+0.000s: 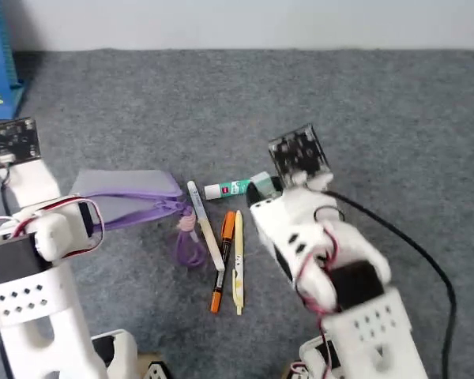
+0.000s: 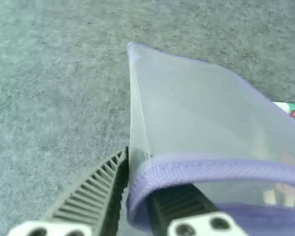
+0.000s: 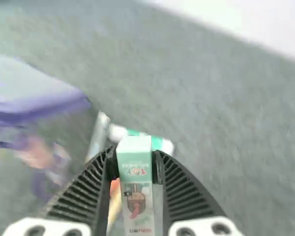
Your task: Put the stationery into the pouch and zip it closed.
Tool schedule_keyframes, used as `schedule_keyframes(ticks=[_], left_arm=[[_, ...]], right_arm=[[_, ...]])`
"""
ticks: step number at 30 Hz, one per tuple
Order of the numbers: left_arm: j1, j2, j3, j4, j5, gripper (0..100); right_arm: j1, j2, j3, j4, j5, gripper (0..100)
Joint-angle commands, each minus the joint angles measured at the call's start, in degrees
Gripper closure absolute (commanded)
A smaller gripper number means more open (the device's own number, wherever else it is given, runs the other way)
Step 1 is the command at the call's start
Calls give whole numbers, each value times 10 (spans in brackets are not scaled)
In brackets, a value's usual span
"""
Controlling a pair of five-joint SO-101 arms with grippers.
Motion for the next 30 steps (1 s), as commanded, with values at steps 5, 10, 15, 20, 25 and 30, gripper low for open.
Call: schedule_keyframes(ticks=[5,10,15,20,25,30], left_arm=[[49,4,-79,8,1,988],[68,15,-115,33,18,988],[66,96,-146,47,18,988],[64,165,-151,34,18,988],[63,176,-151,30,18,988],[63,176,-151,31,18,988]], right_arm=[[-68,-121,-5,-80,-15,991],[-109,-155,15,-173,-42,991],[-154,-160,70,-275,-47,991],[-194,-160,127,-406,-45,991],[-232,-154,185,-516,-44,991],[-235,-141,248,-625,-46,991]])
